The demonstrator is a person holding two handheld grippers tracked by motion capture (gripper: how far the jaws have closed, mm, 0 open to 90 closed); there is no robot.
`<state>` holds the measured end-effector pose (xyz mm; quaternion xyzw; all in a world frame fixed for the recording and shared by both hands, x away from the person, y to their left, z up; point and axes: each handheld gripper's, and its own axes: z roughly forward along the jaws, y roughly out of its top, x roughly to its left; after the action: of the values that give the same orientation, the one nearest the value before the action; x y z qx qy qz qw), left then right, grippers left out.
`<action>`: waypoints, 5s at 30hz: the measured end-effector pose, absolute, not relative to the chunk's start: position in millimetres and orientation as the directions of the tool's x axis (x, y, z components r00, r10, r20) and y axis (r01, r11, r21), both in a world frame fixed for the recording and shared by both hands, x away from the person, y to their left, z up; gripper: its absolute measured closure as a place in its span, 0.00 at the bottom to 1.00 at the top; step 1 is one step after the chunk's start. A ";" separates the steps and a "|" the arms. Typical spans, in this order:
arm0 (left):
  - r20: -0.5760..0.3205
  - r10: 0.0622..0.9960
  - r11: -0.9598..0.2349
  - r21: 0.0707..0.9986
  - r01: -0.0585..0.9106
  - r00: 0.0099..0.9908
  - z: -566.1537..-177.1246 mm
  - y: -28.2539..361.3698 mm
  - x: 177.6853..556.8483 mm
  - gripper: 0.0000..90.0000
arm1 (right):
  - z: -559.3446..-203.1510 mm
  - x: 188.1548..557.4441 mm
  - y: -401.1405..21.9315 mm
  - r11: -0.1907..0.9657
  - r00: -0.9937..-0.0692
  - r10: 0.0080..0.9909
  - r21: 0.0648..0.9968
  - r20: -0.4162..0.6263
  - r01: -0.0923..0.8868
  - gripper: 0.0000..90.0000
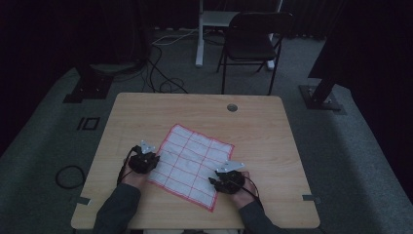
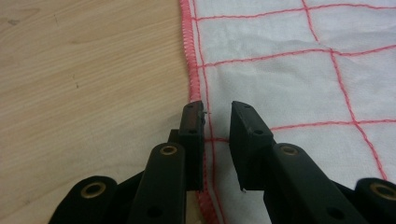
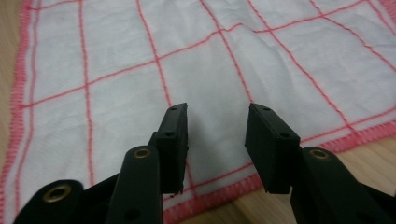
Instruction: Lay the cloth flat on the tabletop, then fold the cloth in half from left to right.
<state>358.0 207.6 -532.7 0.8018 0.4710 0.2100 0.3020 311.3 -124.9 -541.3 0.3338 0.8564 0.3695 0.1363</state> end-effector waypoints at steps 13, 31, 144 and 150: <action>0.005 0.871 -0.346 0.716 0.606 0.491 -538.1 192.2 326.7 0.84 | -541.5 329.3 -159.2 0.462 -0.672 0.740 0.723 0.004 0.513 0.64; -0.032 0.855 -0.336 0.727 0.599 0.518 -540.0 177.5 304.7 0.83 | -544.3 346.1 -177.0 0.407 -0.615 0.789 0.744 0.007 0.530 0.63; -0.214 0.813 -0.212 0.758 0.617 0.542 -486.1 139.3 358.1 0.99 | -536.8 341.5 -201.2 0.341 -0.587 0.804 0.733 0.098 0.589 0.48; -0.212 0.808 -0.236 0.738 0.632 0.550 -496.1 124.7 365.7 0.99 | -536.5 341.1 -200.4 0.341 -0.588 0.803 0.733 0.099 0.588 0.48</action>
<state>365.7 124.7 -496.1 0.7788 0.4621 0.1072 0.4104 341.1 -200.4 -536.5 0.4311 0.8066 0.3789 0.1414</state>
